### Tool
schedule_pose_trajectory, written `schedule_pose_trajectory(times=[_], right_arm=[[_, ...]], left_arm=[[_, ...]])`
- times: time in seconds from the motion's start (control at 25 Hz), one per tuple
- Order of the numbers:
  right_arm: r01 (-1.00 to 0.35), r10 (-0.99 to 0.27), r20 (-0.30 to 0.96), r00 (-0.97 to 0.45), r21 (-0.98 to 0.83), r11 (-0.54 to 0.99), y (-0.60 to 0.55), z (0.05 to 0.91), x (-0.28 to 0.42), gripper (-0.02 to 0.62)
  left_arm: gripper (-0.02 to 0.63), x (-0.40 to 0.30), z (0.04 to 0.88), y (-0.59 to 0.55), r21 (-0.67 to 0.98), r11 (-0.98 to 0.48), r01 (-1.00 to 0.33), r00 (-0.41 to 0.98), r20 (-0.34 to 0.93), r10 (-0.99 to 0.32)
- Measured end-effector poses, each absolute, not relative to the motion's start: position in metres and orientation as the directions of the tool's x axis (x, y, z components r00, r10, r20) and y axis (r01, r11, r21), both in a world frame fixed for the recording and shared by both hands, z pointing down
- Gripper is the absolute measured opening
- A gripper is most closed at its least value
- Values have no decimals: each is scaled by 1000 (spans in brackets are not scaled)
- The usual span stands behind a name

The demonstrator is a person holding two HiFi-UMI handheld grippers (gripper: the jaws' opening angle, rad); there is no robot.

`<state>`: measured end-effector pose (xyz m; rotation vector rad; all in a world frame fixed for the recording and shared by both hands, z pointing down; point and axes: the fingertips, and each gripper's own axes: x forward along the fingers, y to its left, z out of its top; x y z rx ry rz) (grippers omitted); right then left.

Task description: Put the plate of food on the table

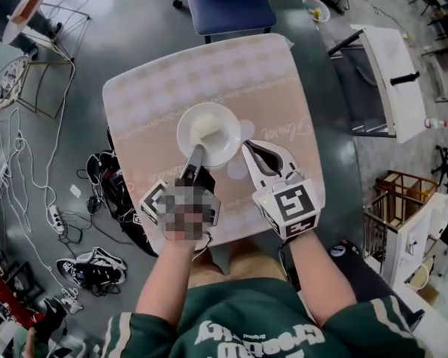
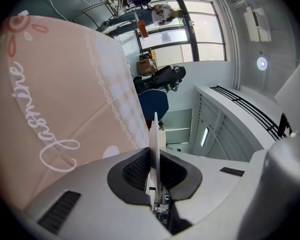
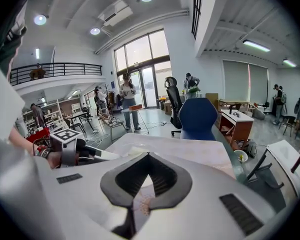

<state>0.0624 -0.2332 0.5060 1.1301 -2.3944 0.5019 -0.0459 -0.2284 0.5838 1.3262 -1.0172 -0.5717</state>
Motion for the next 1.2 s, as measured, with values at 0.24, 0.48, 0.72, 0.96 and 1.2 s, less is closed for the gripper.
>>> schedule_pose_trajectory(times=[0.24, 0.48, 0.72, 0.96, 1.2], right_arm=[[-782, -602, 555, -575, -156, 604, -241, 525, 60, 14], [-788, -595, 570, -566, -163, 594, -255, 541, 64, 14], [-787, -582, 584, -565, -171, 593, -261, 553, 62, 14], [-789, -578, 584, -570, -195, 582, -260, 557, 60, 14], [-789, -576, 583, -573, -199, 582, -260, 559, 60, 14]], left_arm=[[26, -44, 610, -230, 949, 239, -205, 477, 310, -822], [26, -44, 629, -237, 943, 249, -220, 484, 327, -812], [26, -40, 647, -238, 934, 291, -210, 490, 358, -795], [28, -44, 671, -231, 893, 384, -236, 462, 450, -764], [28, -45, 682, -227, 877, 433, -210, 446, 480, -756]])
